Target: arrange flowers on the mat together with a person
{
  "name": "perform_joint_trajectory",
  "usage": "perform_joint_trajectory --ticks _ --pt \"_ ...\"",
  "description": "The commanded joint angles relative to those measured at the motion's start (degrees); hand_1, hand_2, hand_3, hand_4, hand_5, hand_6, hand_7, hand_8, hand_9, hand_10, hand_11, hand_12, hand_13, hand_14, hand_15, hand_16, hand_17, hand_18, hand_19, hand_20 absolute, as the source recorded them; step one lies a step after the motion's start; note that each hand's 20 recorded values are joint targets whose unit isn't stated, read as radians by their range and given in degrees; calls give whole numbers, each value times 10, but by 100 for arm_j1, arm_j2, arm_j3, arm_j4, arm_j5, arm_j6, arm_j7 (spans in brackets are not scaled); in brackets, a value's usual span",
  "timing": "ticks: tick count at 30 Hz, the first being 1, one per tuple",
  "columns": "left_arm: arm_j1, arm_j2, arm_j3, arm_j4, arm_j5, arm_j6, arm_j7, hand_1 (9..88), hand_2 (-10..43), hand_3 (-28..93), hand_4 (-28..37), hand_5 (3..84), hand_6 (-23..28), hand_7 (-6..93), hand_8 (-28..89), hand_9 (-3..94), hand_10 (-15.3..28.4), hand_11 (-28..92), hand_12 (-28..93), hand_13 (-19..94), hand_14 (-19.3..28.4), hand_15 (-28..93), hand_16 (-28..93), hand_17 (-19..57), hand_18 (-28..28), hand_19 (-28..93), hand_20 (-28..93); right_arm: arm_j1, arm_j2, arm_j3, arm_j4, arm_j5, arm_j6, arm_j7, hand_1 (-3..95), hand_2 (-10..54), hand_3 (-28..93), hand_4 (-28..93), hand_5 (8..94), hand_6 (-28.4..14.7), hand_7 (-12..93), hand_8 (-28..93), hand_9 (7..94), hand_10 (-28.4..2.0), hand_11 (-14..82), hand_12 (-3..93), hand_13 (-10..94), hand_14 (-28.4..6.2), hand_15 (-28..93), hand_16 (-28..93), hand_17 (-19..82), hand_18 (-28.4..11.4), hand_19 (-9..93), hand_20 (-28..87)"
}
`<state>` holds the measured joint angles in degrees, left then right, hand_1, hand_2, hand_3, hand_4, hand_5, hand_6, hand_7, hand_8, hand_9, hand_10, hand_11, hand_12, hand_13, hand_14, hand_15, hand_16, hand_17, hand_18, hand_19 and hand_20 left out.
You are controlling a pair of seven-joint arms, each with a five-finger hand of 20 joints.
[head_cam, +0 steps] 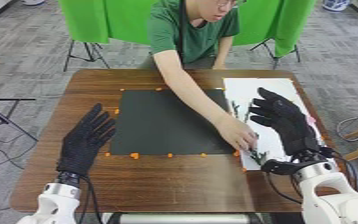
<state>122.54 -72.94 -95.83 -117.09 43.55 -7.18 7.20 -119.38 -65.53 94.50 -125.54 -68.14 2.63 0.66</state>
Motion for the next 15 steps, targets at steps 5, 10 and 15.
perform_joint_trajectory --ticks 5,10,15 --pt "28 14 54 54 31 -52 -20 269 30 714 -254 302 23 139 -85 251 110 131 144 201 141 184 32 -121 217 433 84 0 77 104 10 -72 -6 -80 126 108 816 -257 340 -56 151 -98 368 -150 113 193 326 -128 222 236 48 -224 455 229" --pt "41 42 47 49 23 -7 9 269 32 714 -254 272 12 143 -87 246 108 132 146 197 141 186 33 -123 216 433 85 -6 -14 16 21 -65 -120 -24 127 109 816 -257 341 -56 152 -98 373 -145 114 193 328 -129 226 232 48 -225 456 229" --pt "11 -3 39 76 43 -81 -12 269 31 715 -254 269 11 147 -88 245 108 130 146 198 140 186 33 -124 216 433 85 -20 68 46 0 -53 7 -28 127 109 816 -257 342 -57 151 -98 374 -146 114 193 328 -128 228 229 49 -225 457 229"
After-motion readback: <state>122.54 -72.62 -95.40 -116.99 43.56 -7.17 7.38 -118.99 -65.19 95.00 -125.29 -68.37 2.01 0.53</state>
